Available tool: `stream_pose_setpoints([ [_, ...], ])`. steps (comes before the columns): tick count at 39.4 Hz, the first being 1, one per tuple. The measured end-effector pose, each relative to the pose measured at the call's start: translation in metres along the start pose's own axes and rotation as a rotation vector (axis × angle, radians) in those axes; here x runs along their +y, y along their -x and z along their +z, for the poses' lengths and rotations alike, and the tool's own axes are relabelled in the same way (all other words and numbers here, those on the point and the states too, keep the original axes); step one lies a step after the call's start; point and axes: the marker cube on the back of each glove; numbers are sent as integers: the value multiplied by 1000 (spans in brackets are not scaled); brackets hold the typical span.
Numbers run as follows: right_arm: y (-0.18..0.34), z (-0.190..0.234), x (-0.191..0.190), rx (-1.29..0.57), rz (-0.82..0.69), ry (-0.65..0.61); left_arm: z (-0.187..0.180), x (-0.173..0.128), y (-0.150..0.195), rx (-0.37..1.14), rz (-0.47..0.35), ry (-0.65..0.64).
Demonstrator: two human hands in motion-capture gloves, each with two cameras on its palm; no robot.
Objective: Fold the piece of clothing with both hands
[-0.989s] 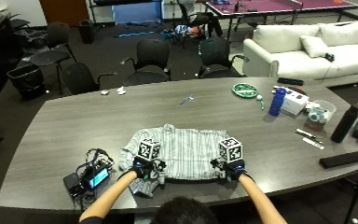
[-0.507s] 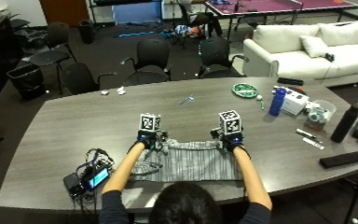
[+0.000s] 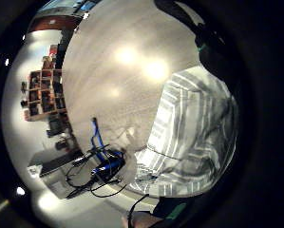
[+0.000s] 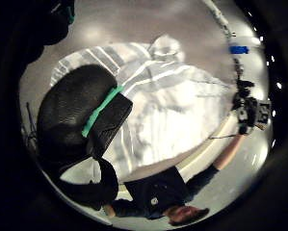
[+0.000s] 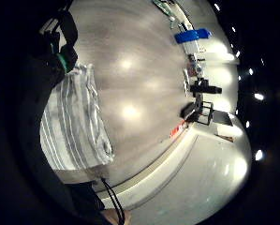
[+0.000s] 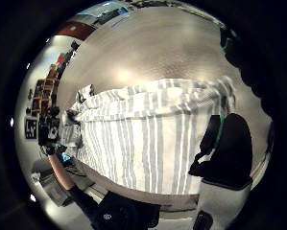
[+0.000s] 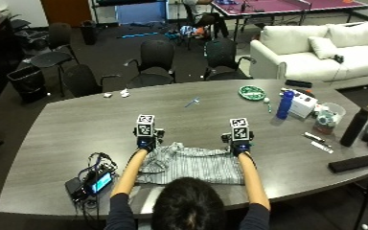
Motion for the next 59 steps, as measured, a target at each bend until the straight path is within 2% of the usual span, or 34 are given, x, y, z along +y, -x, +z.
stream_pose_setpoints([
  [2,-7,-5,12,-20,27,30,-12,11,2,92,38,-70],
  [6,-19,-11,41,-72,61,122,-34,28,1,280,196,-307],
  [9,-26,-13,60,-85,102,145,-37,58,4,360,214,-329],
  [10,-29,-13,66,-83,116,152,-36,65,2,385,258,-349],
  [13,-39,-7,78,-82,158,237,-27,69,-10,445,482,-441],
  [14,-41,-4,80,-90,169,276,-21,70,-11,446,511,-438],
  [16,-45,-1,84,-116,174,271,-3,77,-4,422,445,-369],
  [18,-50,1,81,-148,171,179,15,81,5,403,358,-322],
  [21,-55,12,71,-172,196,140,30,84,10,395,311,-291],
  [23,-56,22,63,-162,212,142,41,85,12,367,275,-215],
  [29,-48,64,37,-142,277,204,88,66,14,168,231,10],
  [35,-41,93,22,-177,368,264,115,60,14,97,197,106],
  [41,-39,98,10,-178,500,157,129,55,19,62,126,144],
  [43,-35,97,10,-185,497,156,130,53,20,52,123,147],
  [47,-26,96,12,-208,500,177,127,54,16,55,171,164],
  [52,-22,94,4,-204,547,111,123,52,15,13,175,155],
  [55,-22,94,4,-219,577,104,123,57,13,10,164,201],
  [59,-20,92,-2,-263,502,26,124,61,11,6,171,223],
])
